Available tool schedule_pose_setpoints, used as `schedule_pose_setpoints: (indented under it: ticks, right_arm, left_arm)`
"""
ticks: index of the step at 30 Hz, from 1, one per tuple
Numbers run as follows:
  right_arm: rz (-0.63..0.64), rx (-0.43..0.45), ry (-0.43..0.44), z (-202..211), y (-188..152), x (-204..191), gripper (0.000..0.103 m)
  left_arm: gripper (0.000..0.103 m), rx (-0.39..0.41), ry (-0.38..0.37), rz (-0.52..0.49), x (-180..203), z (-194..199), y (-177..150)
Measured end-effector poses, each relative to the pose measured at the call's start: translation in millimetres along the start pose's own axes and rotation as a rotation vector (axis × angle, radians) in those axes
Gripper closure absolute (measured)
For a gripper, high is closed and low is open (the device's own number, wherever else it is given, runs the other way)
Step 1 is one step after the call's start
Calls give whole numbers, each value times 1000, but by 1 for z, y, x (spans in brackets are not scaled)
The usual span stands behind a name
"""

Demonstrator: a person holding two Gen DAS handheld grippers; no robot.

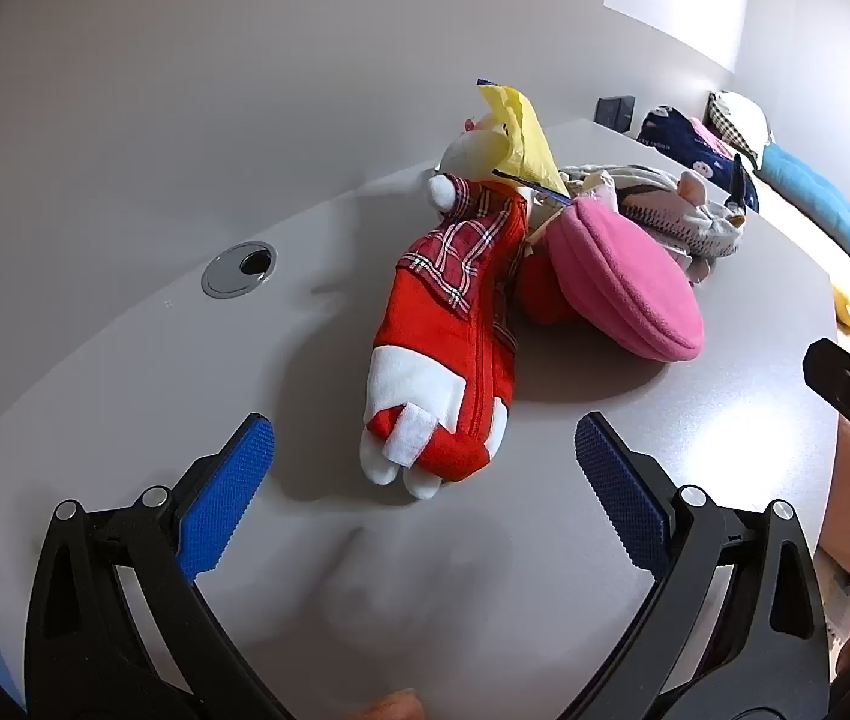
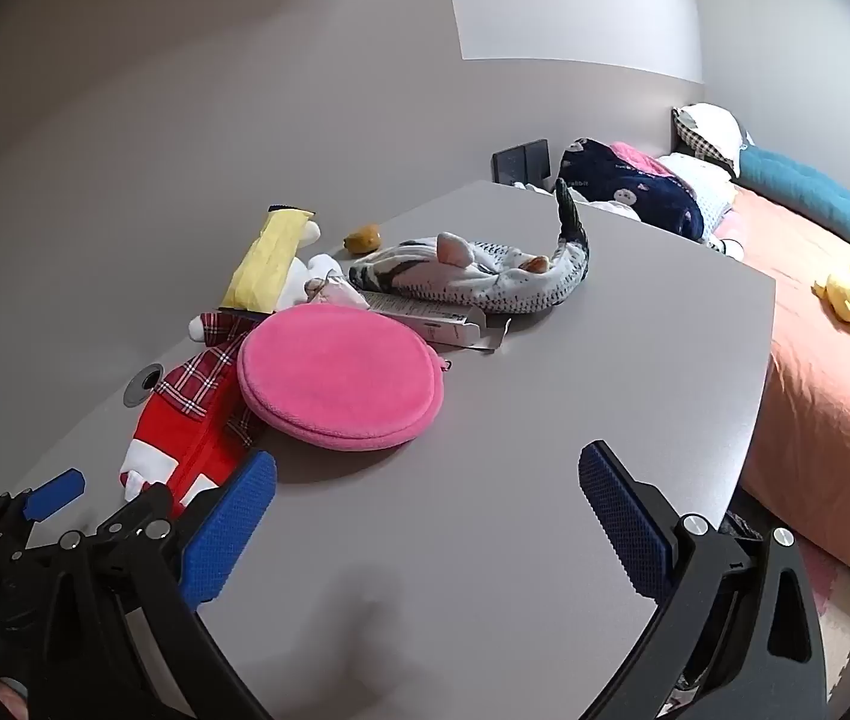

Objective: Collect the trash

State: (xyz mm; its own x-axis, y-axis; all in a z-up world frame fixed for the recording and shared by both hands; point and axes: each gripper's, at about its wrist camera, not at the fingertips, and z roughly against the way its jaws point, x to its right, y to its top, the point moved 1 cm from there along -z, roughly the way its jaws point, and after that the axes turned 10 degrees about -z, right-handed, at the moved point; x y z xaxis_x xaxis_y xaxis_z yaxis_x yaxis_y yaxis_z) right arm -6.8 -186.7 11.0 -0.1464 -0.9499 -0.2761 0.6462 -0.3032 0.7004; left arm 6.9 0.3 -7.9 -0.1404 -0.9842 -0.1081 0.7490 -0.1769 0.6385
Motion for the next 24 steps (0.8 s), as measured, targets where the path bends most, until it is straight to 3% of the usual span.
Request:
schedule_pose_setpoints:
  ticks: [24]
  right_arm:
    - [0, -5, -3, -3, 0, 1, 2]
  left_arm:
    - [6, 7, 8, -1, 1, 5, -2]
